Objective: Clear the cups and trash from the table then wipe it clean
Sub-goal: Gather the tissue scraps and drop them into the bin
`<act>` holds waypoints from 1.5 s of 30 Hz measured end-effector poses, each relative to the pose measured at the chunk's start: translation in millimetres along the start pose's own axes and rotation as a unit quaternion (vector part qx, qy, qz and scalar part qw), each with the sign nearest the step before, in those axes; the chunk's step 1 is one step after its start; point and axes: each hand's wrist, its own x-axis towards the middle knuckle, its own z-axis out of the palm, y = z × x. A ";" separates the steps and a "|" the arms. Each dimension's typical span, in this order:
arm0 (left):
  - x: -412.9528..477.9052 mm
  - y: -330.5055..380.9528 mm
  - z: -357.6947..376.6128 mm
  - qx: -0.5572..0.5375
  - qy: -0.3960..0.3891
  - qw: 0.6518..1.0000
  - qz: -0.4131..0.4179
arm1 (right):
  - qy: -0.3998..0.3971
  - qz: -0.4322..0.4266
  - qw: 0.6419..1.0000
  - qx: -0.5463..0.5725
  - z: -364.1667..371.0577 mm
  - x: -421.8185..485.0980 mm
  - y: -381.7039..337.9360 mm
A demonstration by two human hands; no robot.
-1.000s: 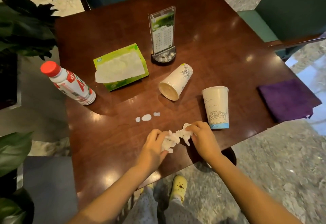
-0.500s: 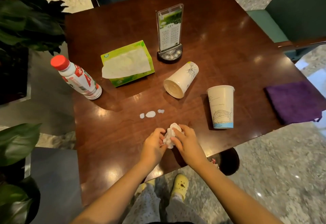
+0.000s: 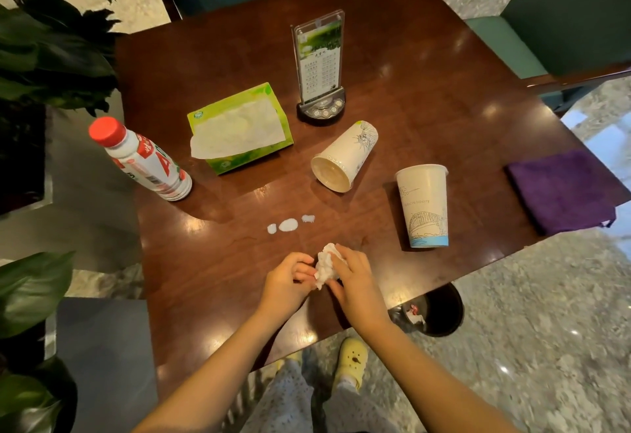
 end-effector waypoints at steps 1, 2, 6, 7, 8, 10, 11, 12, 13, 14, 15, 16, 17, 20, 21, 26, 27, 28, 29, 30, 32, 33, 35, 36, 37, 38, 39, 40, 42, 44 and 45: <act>-1.0 -0.1 -1.6 -0.016 -0.009 1.000 -0.010 | 0.011 0.002 1.000 0.012 -1.5 0.9 0.6; -1.9 -0.1 -3.1 -0.033 -0.016 0.999 -0.017 | 0.021 0.008 1.000 0.022 -3.3 2.3 1.2; -2.7 8.3 -8.2 -0.074 -0.039 0.996 -0.003 | 0.023 0.090 0.992 0.088 -18.9 8.7 -1.1; -1.9 13.3 -8.3 -0.070 -0.048 0.996 0.013 | 0.014 0.120 0.986 0.111 -24.4 10.3 -2.3; -0.2 18.5 -7.2 -0.068 -0.057 0.996 0.028 | 0.003 0.144 0.981 0.129 -30.4 11.8 -3.3; 3.8 29.9 -2.8 -0.035 -0.066 0.995 0.063 | -0.019 0.181 0.971 0.157 -44.4 12.9 -6.4; 5.0 36.3 0.2 -0.005 -0.064 0.994 0.083 | -0.026 0.197 0.963 0.181 -52.2 12.5 -8.9; 6.3 41.4 3.3 0.017 -0.061 0.993 0.102 | -0.028 0.214 0.952 0.216 -57.9 12.0 -10.3; 7.6 45.8 6.1 0.025 -0.061 0.991 0.116 | -0.024 0.234 0.935 0.265 -61.9 11.4 -11.2; 9.1 48.8 8.8 0.026 -0.065 0.989 0.127 | -0.022 0.257 0.909 0.328 -64.0 11.0 -11.8; 10.7 50.5 11.0 0.029 -0.070 0.988 0.137 | -0.025 0.280 0.872 0.400 -64.9 10.4 -12.7; 12.5 51.4 12.8 0.037 -0.074 0.986 0.147 | -0.023 0.295 0.827 0.479 -65.1 10.1 -13.1; 14.0 52.1 14.2 0.049 -0.075 0.984 0.155 | -0.018 0.301 0.768 0.565 -65.4 9.6 -12.3; 18.4 55.4 16.1 0.051 -0.075 0.982 0.165 | -0.018 0.254 0.628 0.735 -76.9 5.0 -11.8; 19.0 57.4 16.2 0.046 -0.078 0.982 0.168 | -0.024 0.234 0.631 0.740 -81.4 2.7 -12.2; 20.6 67.6 16.4 0.038 -0.098 0.976 0.192 | -0.002 0.212 0.820 0.532 -79.2 -3.5 -2.2; 20.8 69.5 16.6 0.031 -0.108 0.975 0.193 | 0.008 0.212 0.836 0.506 -79.9 -2.9 -0.1; 20.9 71.5 17.0 0.020 -0.121 0.975 0.185 | 0.020 0.215 0.845 0.489 -82.2 -2.7 1.2; 21.0 73.3 17.4 0.006 -0.137 0.976 0.171 | 0.034 0.218 0.853 0.473 -84.3 -2.9 2.9; 21.2 75.2 18.0 -0.006 -0.154 0.976 0.154 | 0.046 0.221 0.861 0.456 -86.3 -3.7 4.1; 20.9 78.5 21.3 -0.016 -0.185 0.974 0.132 | 0.066 0.230 0.876 0.419 -89.6 -6.2 5.9; 20.7 79.7 23.9 -0.015 -0.200 0.971 0.129 | 0.074 0.237 0.878 0.409 -91.1 -7.6 7.4; 20.5 82.0 31.1 -0.013 -0.220 0.967 0.125 | 0.091 0.258 0.880 0.388 -94.5 -11.0 12.3; 20.8 83.6 35.7 -0.015 -0.226 0.967 0.121 | 0.101 0.269 0.883 0.372 -97.9 -12.5 14.0; 20.8 86.6 39.7 -0.024 -0.233 0.966 0.110 | 0.113 0.279 0.883 0.360 -101.1 -13.9 16.2; 21.6 90.5 44.5 -0.023 -0.240 0.965 0.103 | 0.128 0.288 0.881 0.354 -104.8 -15.7 19.1; 22.1 95.2 49.4 -0.023 -0.250 0.963 0.099 | 0.144 0.296 0.876 0.354 -109.4 -17.9 21.7; 23.2 100.5 54.1 -0.004 -0.252 0.961 0.114 | 0.157 0.305 0.870 0.355 -114.6 -20.7 24.7; 28.3 114.3 62.1 0.088 -0.212 0.954 0.190 | 0.177 0.323 0.860 0.354 -124.9 -27.3 33.6; 35.2 132.5 72.0 0.143 -0.131 0.947 0.255 | 0.199 0.335 0.851 0.352 -133.0 -36.3 44.1; 38.8 141.9 78.8 0.138 -0.088 0.956 0.245 | 0.212 0.340 0.848 0.346 -136.3 -41.0 49.0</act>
